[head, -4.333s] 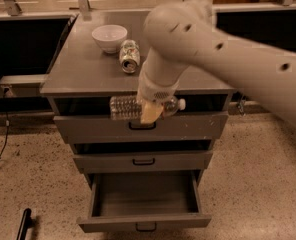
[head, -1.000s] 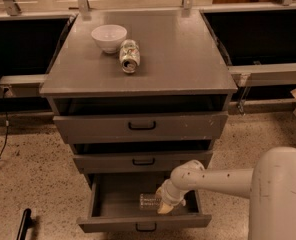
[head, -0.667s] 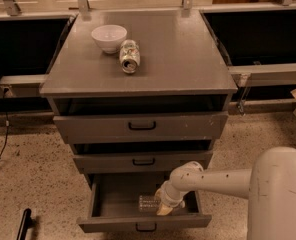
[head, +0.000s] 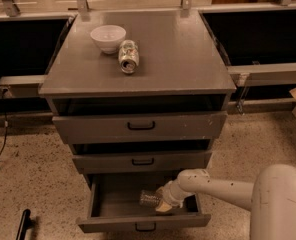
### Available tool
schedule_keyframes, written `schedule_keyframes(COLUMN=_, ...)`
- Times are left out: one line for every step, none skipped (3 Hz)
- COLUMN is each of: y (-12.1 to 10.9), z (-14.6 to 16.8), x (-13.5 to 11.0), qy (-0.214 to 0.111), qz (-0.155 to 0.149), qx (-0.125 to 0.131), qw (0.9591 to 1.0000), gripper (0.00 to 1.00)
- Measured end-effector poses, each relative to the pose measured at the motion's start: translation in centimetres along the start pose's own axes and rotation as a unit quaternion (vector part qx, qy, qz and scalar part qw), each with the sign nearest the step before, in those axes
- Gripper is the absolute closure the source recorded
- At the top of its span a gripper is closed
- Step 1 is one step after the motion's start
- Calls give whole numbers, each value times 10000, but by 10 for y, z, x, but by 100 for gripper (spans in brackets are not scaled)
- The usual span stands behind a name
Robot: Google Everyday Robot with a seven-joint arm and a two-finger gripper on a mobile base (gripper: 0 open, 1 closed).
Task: Place water bottle into bottom drawer
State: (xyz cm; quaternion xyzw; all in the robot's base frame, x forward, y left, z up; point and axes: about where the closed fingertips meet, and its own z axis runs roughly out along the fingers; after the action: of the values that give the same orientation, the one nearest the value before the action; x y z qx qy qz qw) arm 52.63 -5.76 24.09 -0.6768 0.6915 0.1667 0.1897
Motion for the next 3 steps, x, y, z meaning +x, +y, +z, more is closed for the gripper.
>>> schedule_keyframes(y=-22, z=14, x=11, qy=-160, qz=100, qx=289, qw=9994, gripper=100)
schedule_keyframes(y=-38, z=31, x=24, qy=-273, qz=286, qx=443, qw=9982, gripper=84)
schedule_keyframes(y=-43, z=32, x=27, qy=-276, qz=320, qx=484, qw=9979, gripper=61)
